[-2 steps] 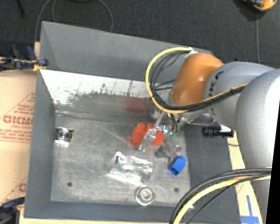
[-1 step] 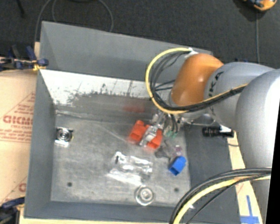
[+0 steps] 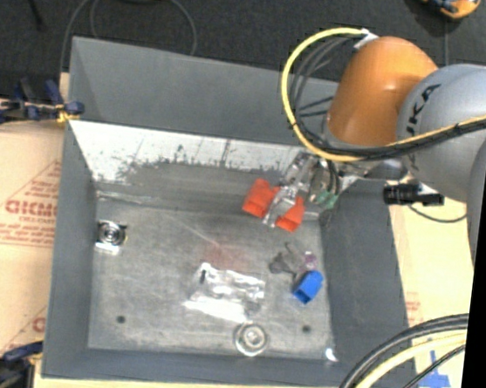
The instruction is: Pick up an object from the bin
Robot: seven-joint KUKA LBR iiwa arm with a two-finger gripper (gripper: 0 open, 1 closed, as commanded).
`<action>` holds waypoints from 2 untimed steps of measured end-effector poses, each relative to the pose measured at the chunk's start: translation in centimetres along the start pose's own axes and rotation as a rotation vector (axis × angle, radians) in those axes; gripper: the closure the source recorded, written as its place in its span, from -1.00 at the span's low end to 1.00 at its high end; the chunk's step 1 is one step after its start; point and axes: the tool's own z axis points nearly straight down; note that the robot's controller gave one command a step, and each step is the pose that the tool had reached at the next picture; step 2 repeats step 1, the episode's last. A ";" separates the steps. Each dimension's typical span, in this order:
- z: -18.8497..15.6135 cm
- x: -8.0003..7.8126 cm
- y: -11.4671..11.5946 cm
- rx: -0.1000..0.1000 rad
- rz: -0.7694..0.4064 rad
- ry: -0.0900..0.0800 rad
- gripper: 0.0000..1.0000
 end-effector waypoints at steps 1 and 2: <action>-7.4 0.7 -0.7 0.004 -0.386 0.000 1.00; -7.4 0.7 -0.7 0.004 -0.386 0.000 1.00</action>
Offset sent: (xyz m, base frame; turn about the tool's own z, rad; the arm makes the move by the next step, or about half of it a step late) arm -0.0117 -0.0021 0.0696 -0.3878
